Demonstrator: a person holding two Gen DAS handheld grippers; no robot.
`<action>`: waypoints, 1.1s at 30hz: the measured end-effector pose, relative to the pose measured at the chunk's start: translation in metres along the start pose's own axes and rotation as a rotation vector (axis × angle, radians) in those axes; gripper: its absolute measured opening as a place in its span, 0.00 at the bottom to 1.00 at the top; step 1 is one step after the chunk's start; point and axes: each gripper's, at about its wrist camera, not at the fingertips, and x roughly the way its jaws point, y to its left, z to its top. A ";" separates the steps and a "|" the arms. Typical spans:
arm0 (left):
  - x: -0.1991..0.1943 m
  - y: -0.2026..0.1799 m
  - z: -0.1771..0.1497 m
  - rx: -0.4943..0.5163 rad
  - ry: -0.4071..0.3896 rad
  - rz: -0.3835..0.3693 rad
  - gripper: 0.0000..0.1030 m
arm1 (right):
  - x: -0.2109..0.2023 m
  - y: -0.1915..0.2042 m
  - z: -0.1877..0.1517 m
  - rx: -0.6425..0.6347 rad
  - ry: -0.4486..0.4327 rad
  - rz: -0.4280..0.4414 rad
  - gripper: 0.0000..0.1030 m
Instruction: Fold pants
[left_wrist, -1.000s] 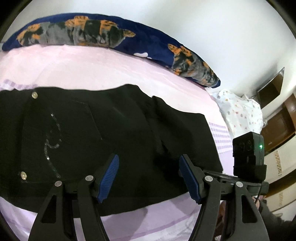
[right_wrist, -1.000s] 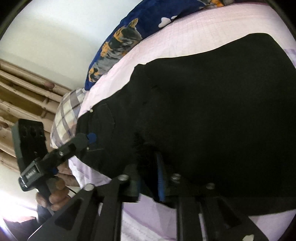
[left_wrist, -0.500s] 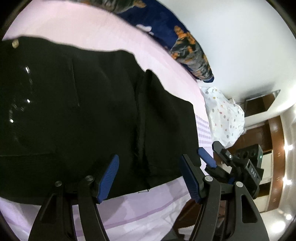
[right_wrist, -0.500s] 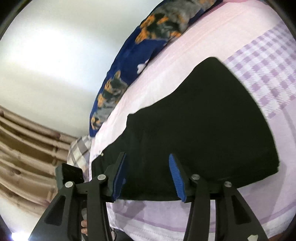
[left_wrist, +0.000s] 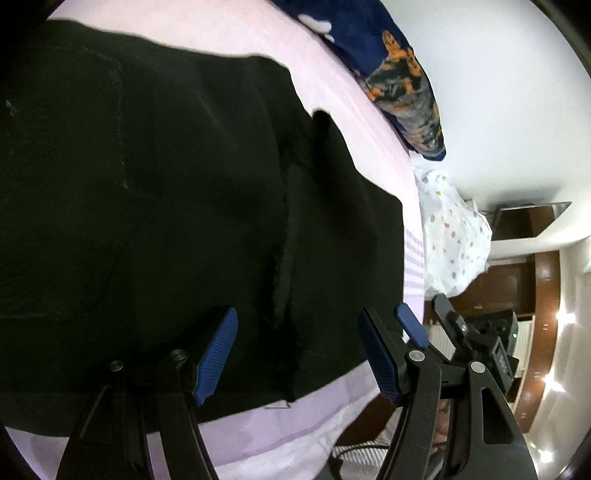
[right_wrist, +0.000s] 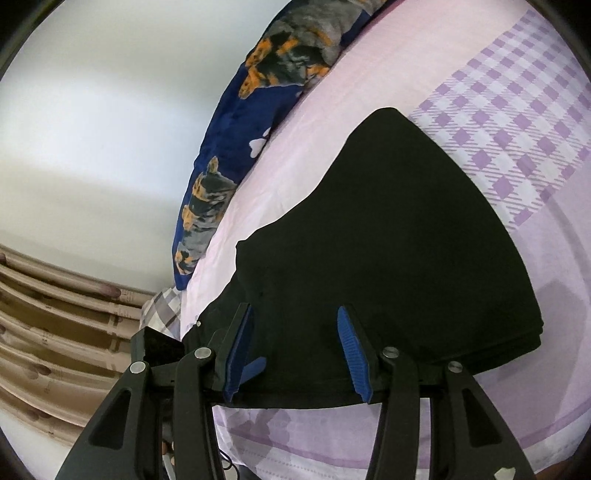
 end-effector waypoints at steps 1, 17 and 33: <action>0.002 -0.002 -0.002 0.001 0.010 0.001 0.65 | 0.000 -0.001 0.000 0.004 -0.001 0.003 0.44; 0.007 -0.023 -0.020 0.079 0.018 0.018 0.05 | -0.003 -0.003 0.002 0.023 -0.008 0.000 0.45; -0.001 -0.026 -0.040 0.203 0.002 0.174 0.18 | 0.004 0.000 0.000 0.010 0.013 -0.056 0.45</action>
